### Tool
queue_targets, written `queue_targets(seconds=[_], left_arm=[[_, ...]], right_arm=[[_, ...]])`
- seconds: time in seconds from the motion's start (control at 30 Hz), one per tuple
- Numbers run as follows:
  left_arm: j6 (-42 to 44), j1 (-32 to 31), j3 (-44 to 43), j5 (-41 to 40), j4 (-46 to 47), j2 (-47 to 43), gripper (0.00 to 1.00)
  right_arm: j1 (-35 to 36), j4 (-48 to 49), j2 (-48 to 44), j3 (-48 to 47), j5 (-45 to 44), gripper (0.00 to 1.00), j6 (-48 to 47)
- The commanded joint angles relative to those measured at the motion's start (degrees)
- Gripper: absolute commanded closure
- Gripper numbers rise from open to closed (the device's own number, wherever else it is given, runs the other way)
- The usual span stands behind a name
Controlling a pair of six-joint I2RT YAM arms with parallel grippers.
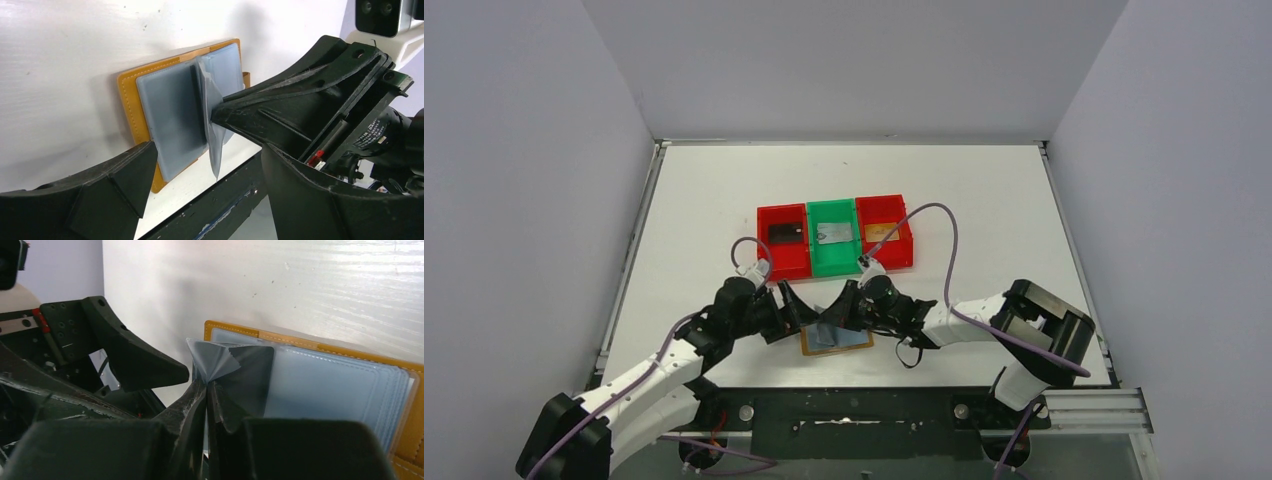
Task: Take the credit cards out of the card holder
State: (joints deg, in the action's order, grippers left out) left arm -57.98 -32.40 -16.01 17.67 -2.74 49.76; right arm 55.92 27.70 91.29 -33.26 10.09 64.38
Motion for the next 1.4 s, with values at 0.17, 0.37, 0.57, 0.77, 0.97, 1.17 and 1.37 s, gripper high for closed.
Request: queue_targets(seconds=[0.17,0.37,0.57,0.77,0.97,1.17,1.37], left_arm=[[-7.5,-1.6,5.2,-0.7,19.6,1.1,0.37],[-7.1,-1.8,5.4,2.4,22.5,4.1,0.44],[-7.2,-2.0,6.5,6.6,26.3,5.9,0.56],[-4.2,-2.1,6.2,7.5,22.0,6.1,0.60],[-0.2,-2.2,4.6,6.8,16.7,7.3,0.72],[1.3,-2.3,3.7,6.9,16.3,9.1,0.88],[2.8,-2.5,1.9,5.1,13.5,8.6,0.96]], right_arm=[[-1.2,13.2,1.0,2.2,2.5,0.94,4.2],[-1.3,13.7,1.8,2.4,2.8,0.92,4.6],[-1.5,15.1,2.5,2.4,3.7,0.92,5.1],[-1.5,14.8,2.7,2.1,3.9,0.90,5.1],[-1.5,15.4,2.7,2.3,3.8,0.88,5.3],[-1.5,14.6,2.6,2.2,4.0,0.85,5.1],[-1.6,10.9,0.6,1.6,3.1,0.66,3.3]])
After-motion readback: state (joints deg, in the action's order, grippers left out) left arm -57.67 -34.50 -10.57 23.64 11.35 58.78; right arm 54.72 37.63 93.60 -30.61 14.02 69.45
